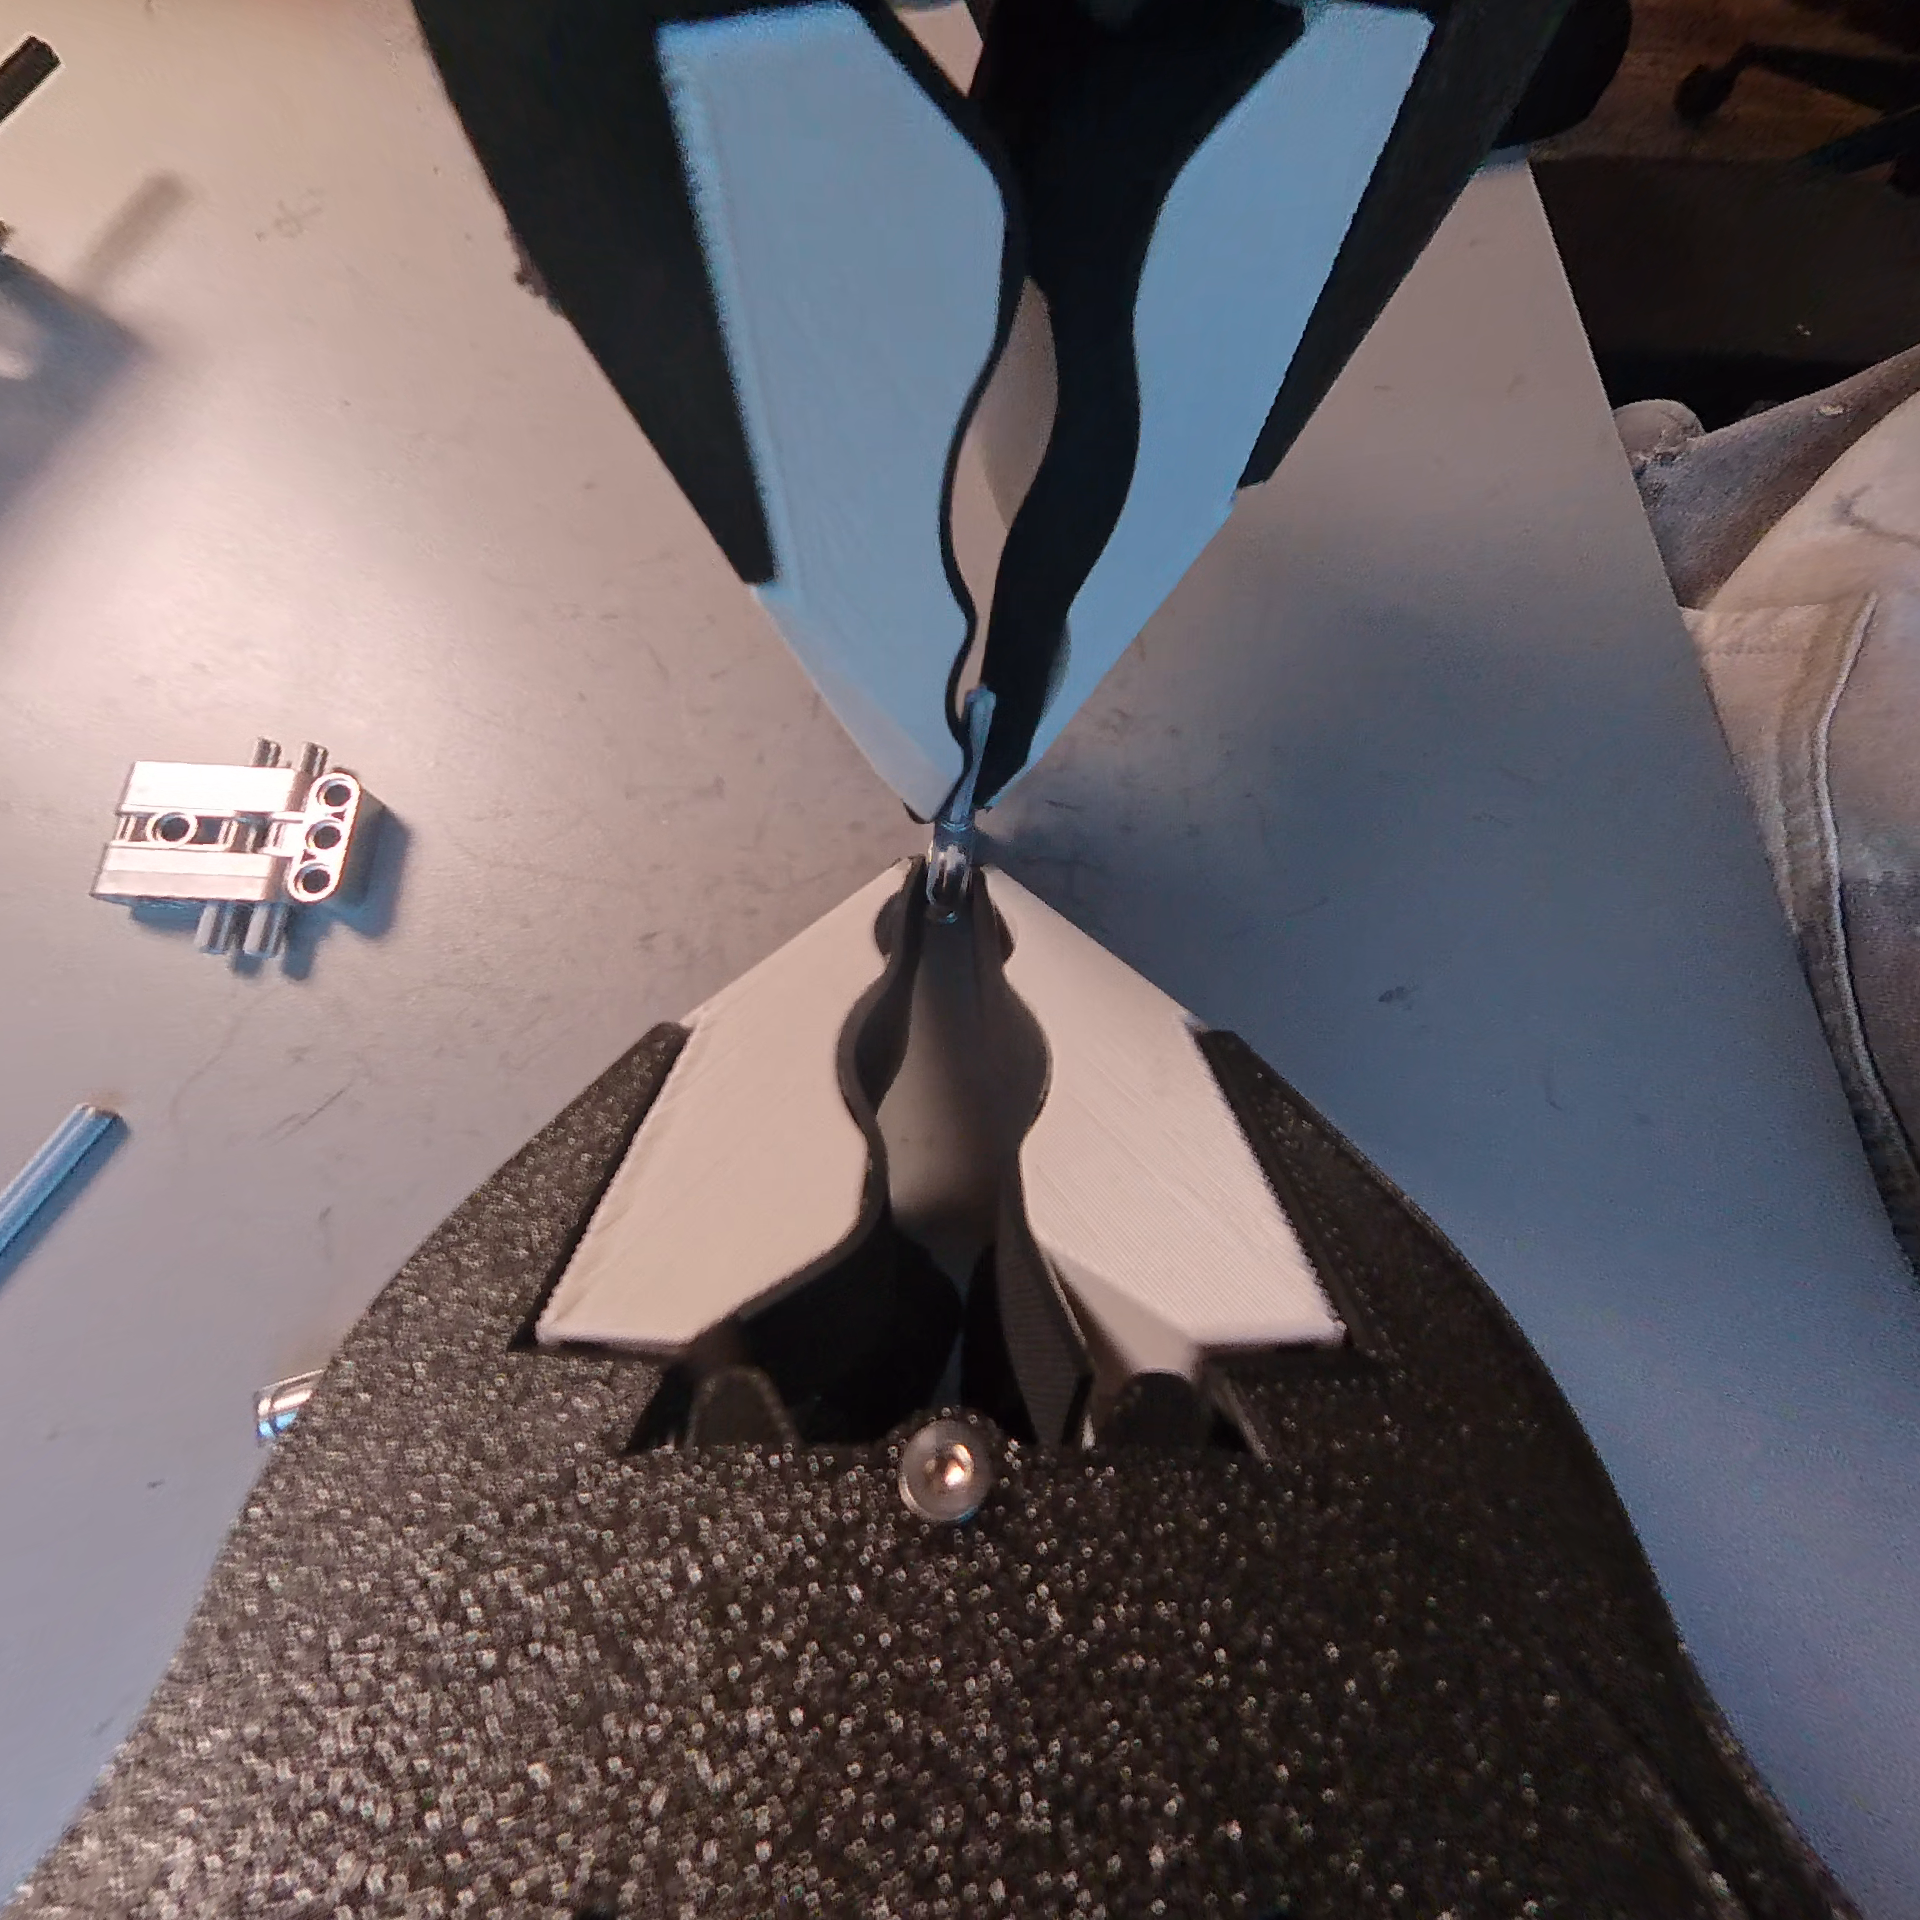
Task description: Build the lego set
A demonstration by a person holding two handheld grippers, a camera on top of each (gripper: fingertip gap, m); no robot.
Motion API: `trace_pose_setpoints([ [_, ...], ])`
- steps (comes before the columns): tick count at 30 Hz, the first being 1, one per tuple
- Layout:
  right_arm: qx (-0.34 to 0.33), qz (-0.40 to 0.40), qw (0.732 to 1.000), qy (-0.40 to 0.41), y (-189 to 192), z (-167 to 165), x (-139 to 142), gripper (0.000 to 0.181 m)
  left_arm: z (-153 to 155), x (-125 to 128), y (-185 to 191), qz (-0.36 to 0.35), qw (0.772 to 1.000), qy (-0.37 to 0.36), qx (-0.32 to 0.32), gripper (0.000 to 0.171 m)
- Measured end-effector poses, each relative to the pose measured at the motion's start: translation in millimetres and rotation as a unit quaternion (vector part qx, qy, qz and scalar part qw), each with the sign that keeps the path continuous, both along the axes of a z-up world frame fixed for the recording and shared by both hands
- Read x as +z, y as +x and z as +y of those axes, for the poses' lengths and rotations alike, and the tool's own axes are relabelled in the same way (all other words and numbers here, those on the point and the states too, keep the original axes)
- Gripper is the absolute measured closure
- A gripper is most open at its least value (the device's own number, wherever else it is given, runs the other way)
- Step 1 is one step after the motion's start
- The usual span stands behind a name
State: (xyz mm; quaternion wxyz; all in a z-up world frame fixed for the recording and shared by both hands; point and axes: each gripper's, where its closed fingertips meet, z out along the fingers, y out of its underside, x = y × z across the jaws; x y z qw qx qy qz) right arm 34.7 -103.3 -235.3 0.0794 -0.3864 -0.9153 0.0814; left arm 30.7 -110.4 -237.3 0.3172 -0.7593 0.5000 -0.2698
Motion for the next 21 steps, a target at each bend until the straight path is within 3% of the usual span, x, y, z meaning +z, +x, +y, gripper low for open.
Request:
trace_pose_setpoints([
  [1, -0.003, 0.009, 1.000, -0.002, 0, 0, 0, 0.175, 0, 0, 0, 0.000, 1.000, 0.000, 0.000, 0.165],
  [2, -0.009, 0.012, 1.000, -0.012, 1, -2, 1, 0.166, 0, 0, 0, 0.000, 1.000, 0.001, 0.000, 0.166],
  [7, -0.040, 0.057, 0.997, -0.026, -4, 0, 21, 0.164, 0, 0, 0, 0.000, 1.000, 0.000, 0.000, 0.166],
  [12, -0.065, 0.107, 0.992, -0.026, -5, 0, 47, 0.181, 0, 0, 0, -0.001, 1.000, -0.003, 0.002, 0.166],
  [21, -0.097, 0.076, 0.992, -0.033, -1, 3, 35, 0.181, 0, 0, 1, 0.000, 1.000, -0.002, 0.008, 0.166],
])
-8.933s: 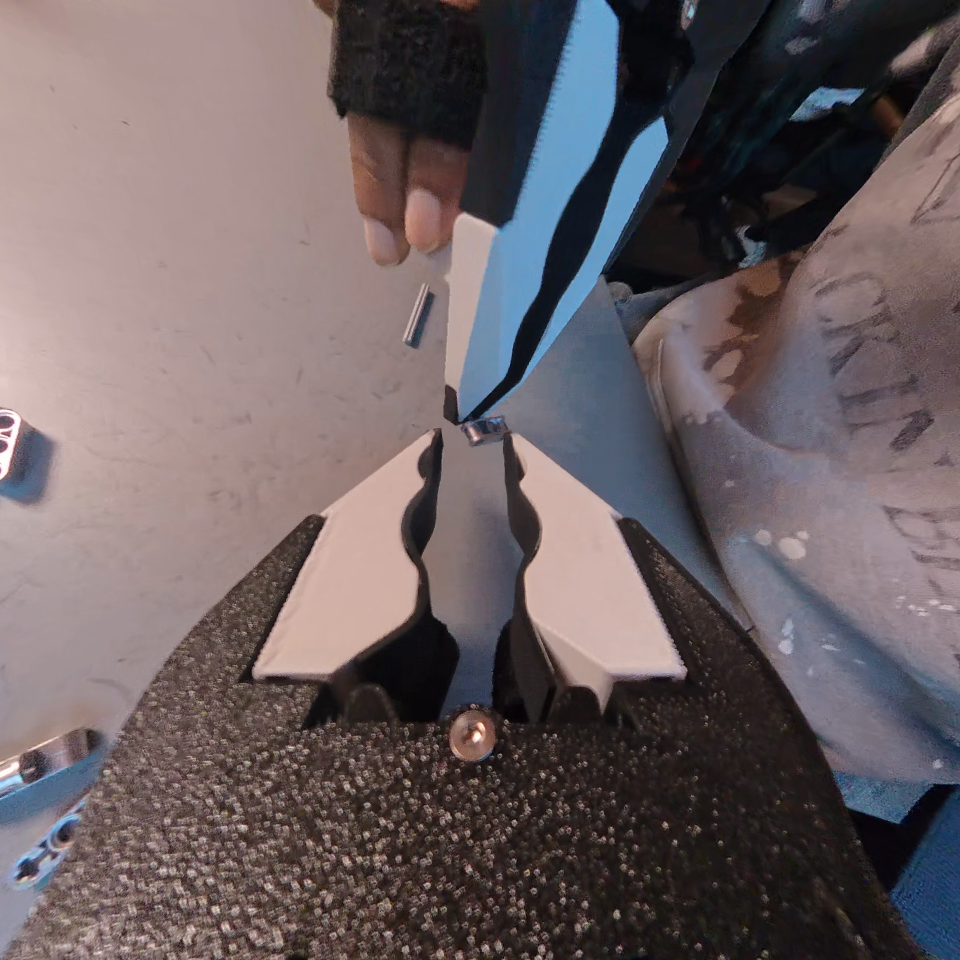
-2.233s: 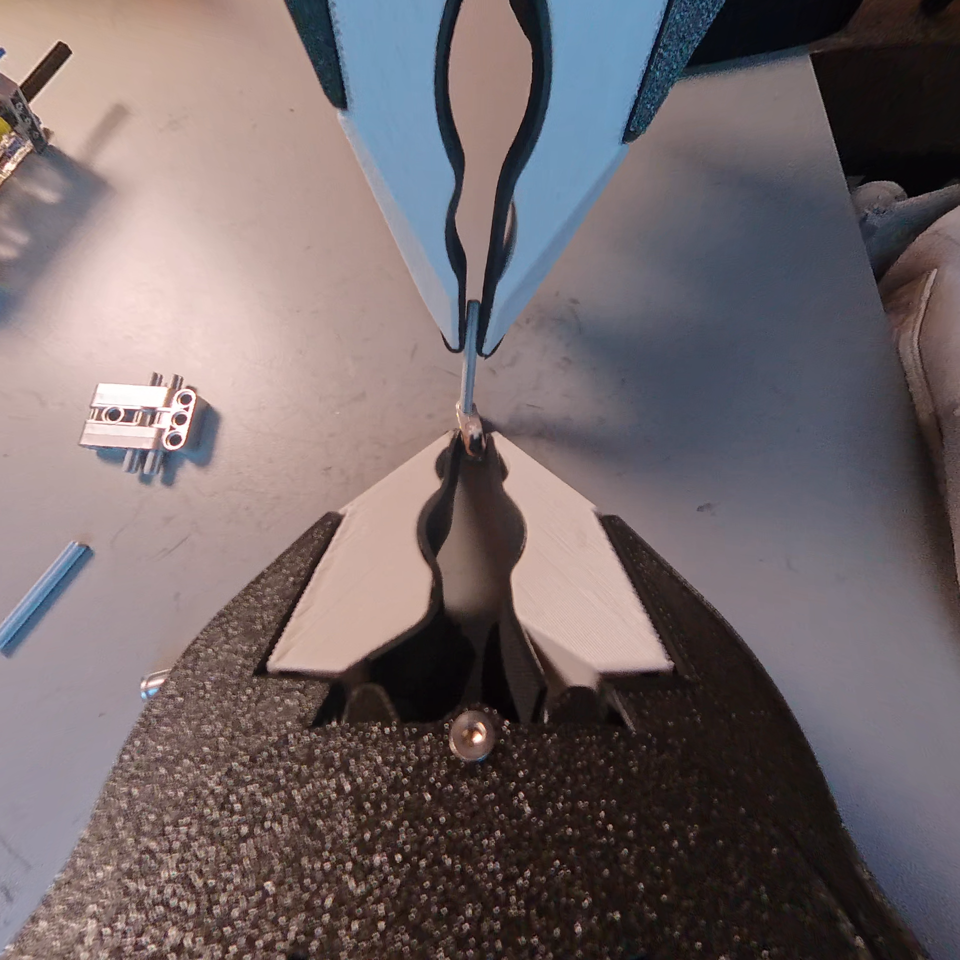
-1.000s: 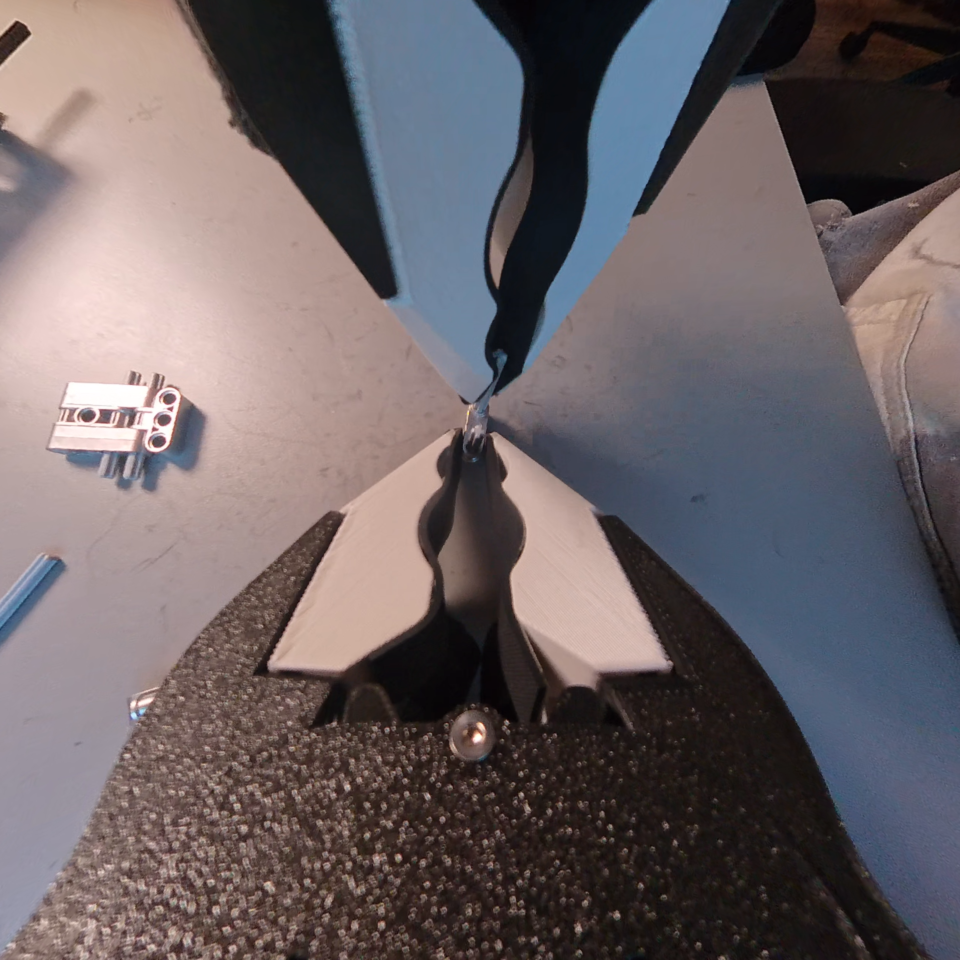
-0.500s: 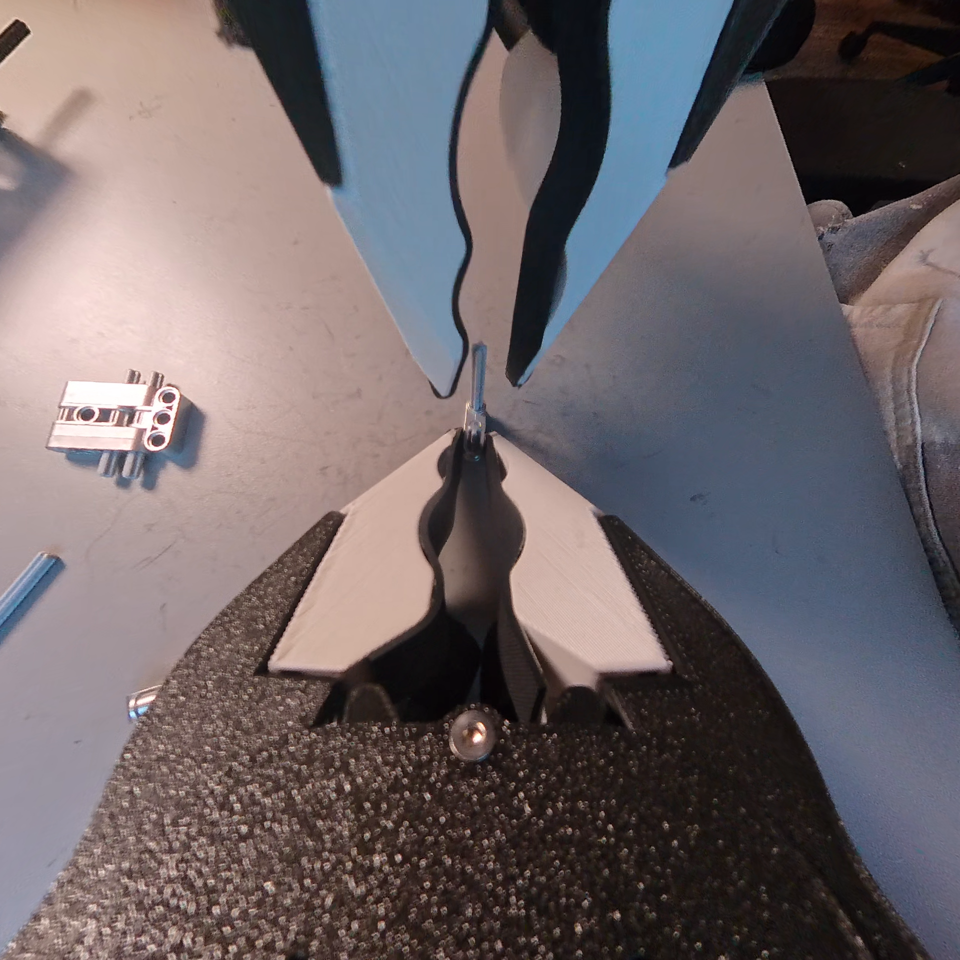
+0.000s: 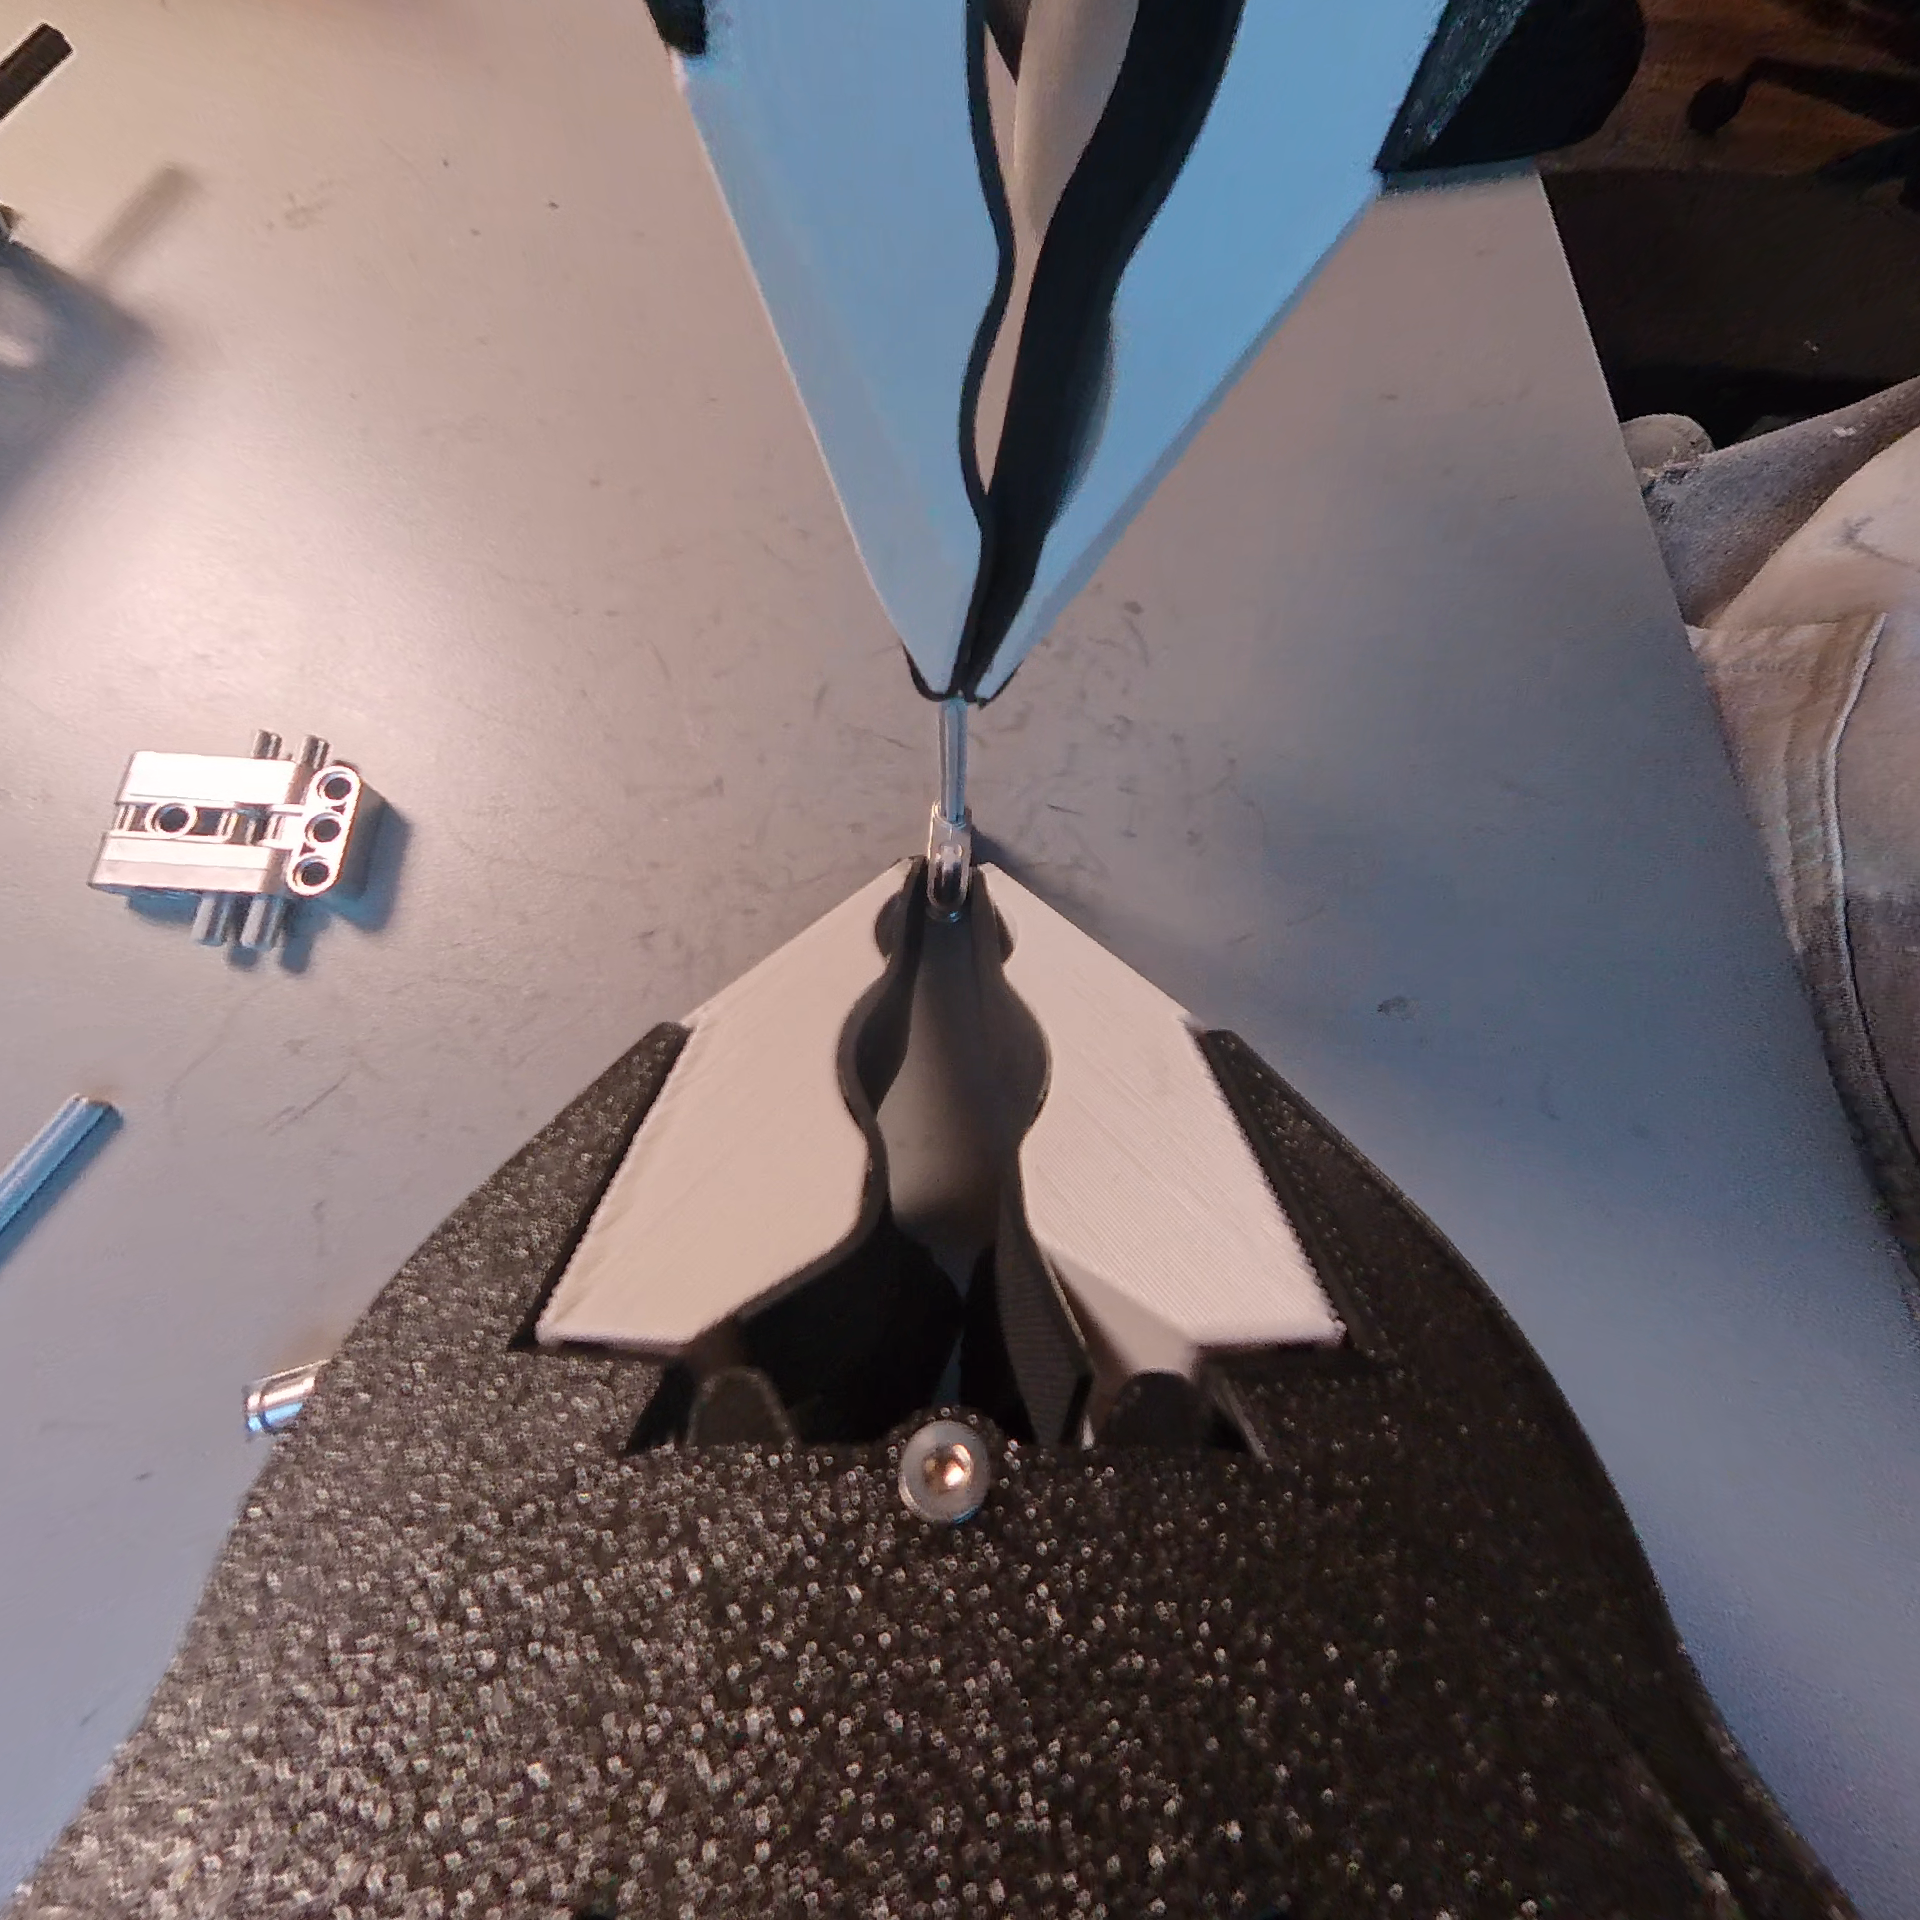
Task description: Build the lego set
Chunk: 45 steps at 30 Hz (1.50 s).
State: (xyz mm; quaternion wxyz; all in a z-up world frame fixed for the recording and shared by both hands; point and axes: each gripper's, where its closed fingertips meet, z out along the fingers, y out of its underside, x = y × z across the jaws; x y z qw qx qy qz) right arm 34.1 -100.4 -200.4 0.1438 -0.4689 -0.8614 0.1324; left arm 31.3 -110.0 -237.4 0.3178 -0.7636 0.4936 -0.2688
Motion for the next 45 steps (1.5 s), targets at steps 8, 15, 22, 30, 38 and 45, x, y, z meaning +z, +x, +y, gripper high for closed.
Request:
trace_pose_setpoints([
  [8, 0.019, -0.031, 0.999, 0.022, 2, -1, 2, 0.181, 0, 0, 0, 0.000, 1.000, 0.000, 0.000, 0.166],
  [15, 0.037, -0.061, 0.997, 0.041, 0, -2, 0, 0.181, 0, 0, 0, 0.000, 1.000, 0.000, 0.001, 0.166],
  [22, 0.060, -0.137, 0.988, 0.042, 16, -13, -24, 0.181, 0, 0, 0, 0.001, 1.000, 0.001, 0.002, 0.166],
  [30, -0.010, -0.036, 0.999, 0.015, 11, -1, -6, 0.181, 0, 0, 0, 0.000, 1.000, -0.001, 0.000, 0.166],
  [38, -0.020, -0.013, 1.000, -0.002, -4, -5, -1, 0.181, 0, 0, 0, 0.001, 1.000, 0.003, 0.002, 0.166],
  [45, -0.029, -0.034, 0.999, -0.012, -4, -2, -2, 0.181, 0, 0, 0, 0.000, 1.000, 0.001, 0.001, 0.166],
])
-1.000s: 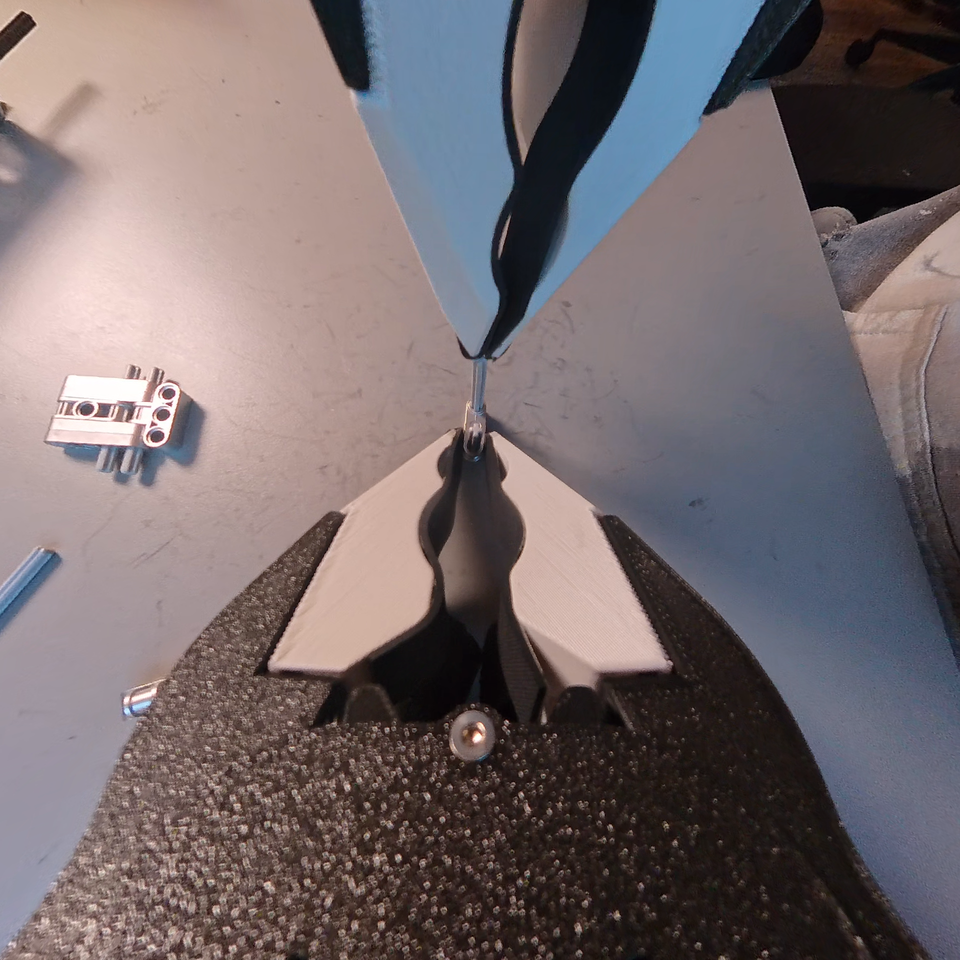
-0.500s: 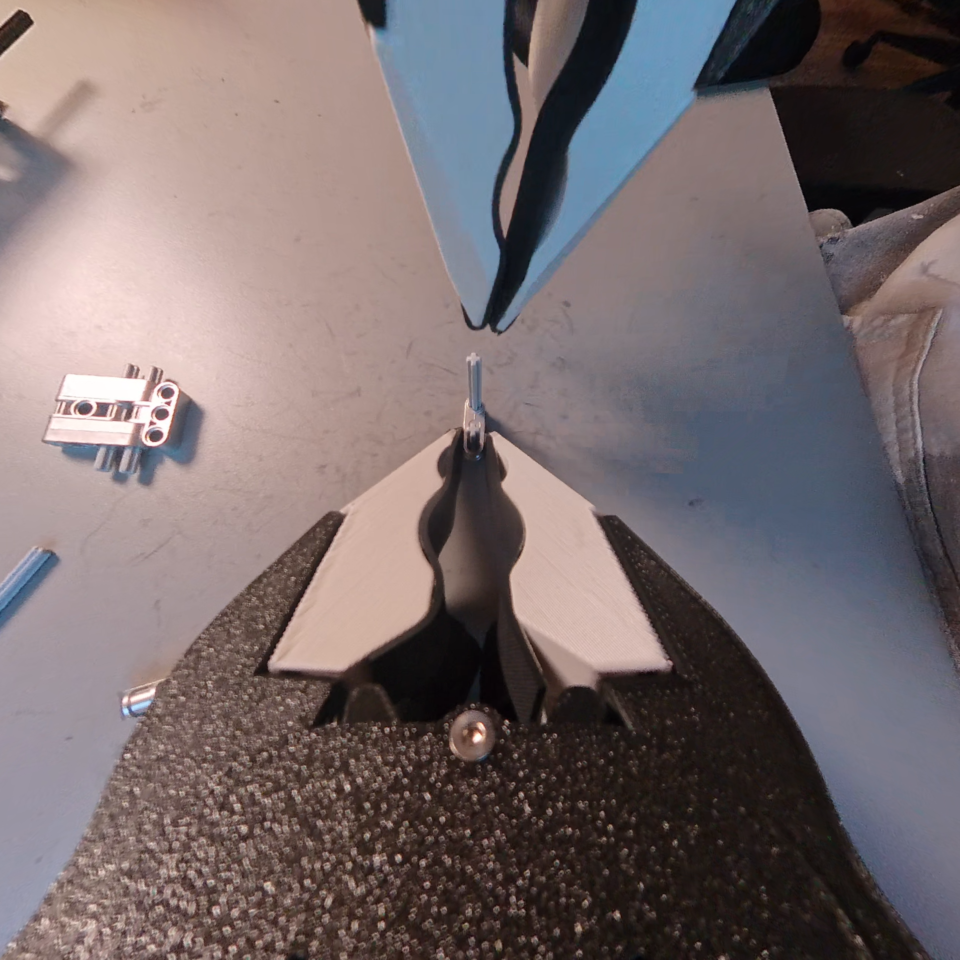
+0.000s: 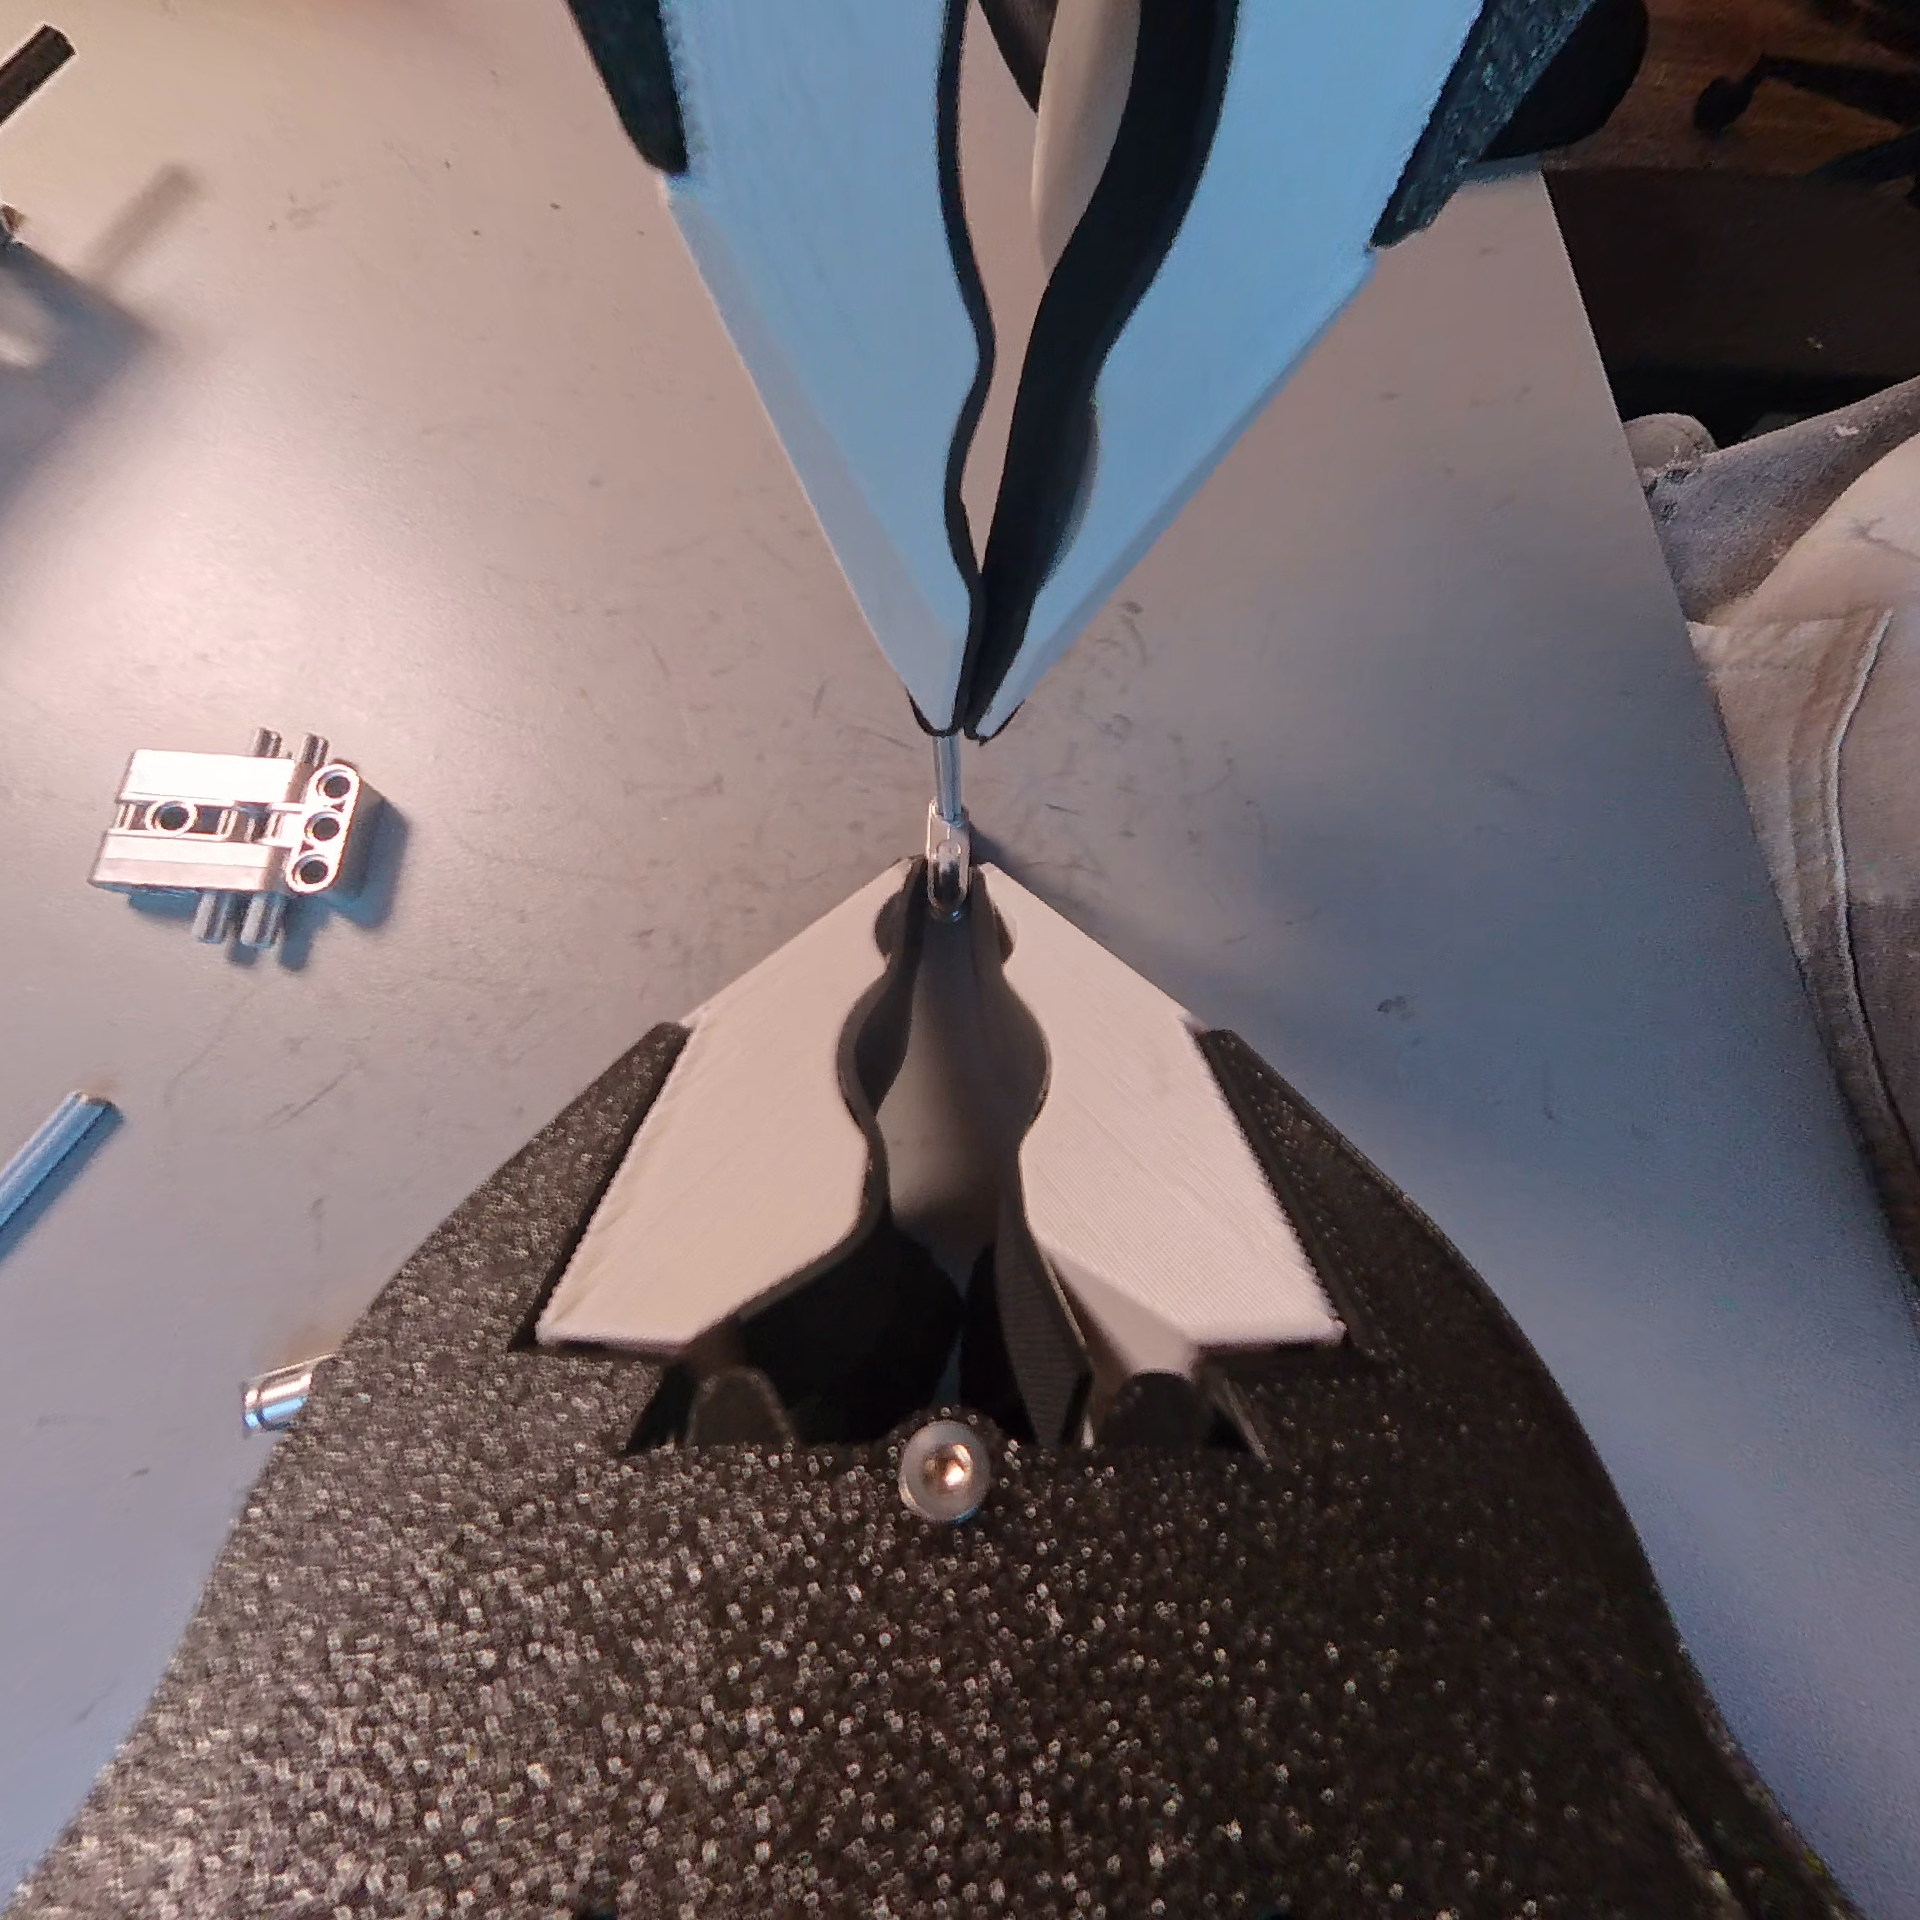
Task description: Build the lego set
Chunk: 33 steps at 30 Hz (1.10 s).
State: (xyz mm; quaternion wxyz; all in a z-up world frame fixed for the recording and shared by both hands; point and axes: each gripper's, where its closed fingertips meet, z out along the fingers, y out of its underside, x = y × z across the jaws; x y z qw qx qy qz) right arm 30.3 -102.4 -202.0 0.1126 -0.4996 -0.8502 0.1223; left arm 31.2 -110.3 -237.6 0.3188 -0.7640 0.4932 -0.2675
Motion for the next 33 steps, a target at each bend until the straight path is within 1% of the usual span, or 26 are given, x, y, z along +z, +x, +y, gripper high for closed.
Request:
trace_pose_setpoints([
  [6, -0.008, -0.015, 1.000, 0.000, 1, 2, -1, 0.181, 0, 0, 0, 0.000, 1.000, 0.000, 0.001, 0.166],
  [11, -0.001, -0.016, 1.000, -0.003, 2, -5, 0, 0.181, -1, 0, 0, 0.002, 1.000, 0.004, -0.001, 0.166],
  [13, -0.006, -0.004, 1.000, 0.019, 1, -2, 0, 0.181, 0, 0, 0, 0.006, 1.000, 0.012, -0.002, 0.166],
  [15, -0.013, 0.028, 0.999, 0.037, -2, 4, 1, 0.181, 4, 2, -2, 0.017, 0.999, 0.037, 0.004, 0.166],
  [16, -0.031, 0.056, 0.998, 0.025, -6, 5, 5, 0.181, 7, 5, -3, 0.019, 0.998, 0.057, 0.007, 0.166],
  [17, -0.054, 0.093, 0.994, -0.004, -12, 4, 12, 0.178, 10, 12, -4, 0.012, 0.997, 0.077, 0.010, 0.166],
  [19, -0.109, 0.159, 0.979, -0.065, -19, 7, 33, 0.158, 18, 28, -9, -0.003, 0.992, 0.120, 0.029, 0.166],
  [20, -0.134, 0.193, 0.968, -0.086, -20, 12, 43, 0.153, 23, 36, -13, -0.006, 0.988, 0.146, 0.041, 0.166],
  [22, -0.169, 0.253, 0.947, -0.107, -19, 24, 55, 0.148, 34, 50, -22, -0.004, 0.976, 0.208, 0.069, 0.166],
  [24, -0.191, 0.292, 0.927, -0.139, -17, 31, 57, 0.145, 42, 64, -30, 0.006, 0.956, 0.279, 0.090, 0.165],
  [26, -0.212, 0.315, 0.902, -0.206, -18, 29, 57, 0.141, 46, 78, -35, 0.036, 0.925, 0.363, 0.103, 0.165],
  [29, -0.237, 0.334, 0.851, -0.329, -24, 23, 62, 0.126, 45, 90, -37, 0.105, 0.873, 0.465, 0.100, 0.165],
  [31, -0.236, 0.343, 0.823, -0.385, -28, 20, 68, 0.121, 43, 93, -35, 0.142, 0.845, 0.507, 0.091, 0.165],
  [33, -0.237, 0.344, 0.802, -0.427, -32, 19, 73, 0.119, 43, 93, -33, 0.169, 0.827, 0.530, 0.085, 0.165],
])
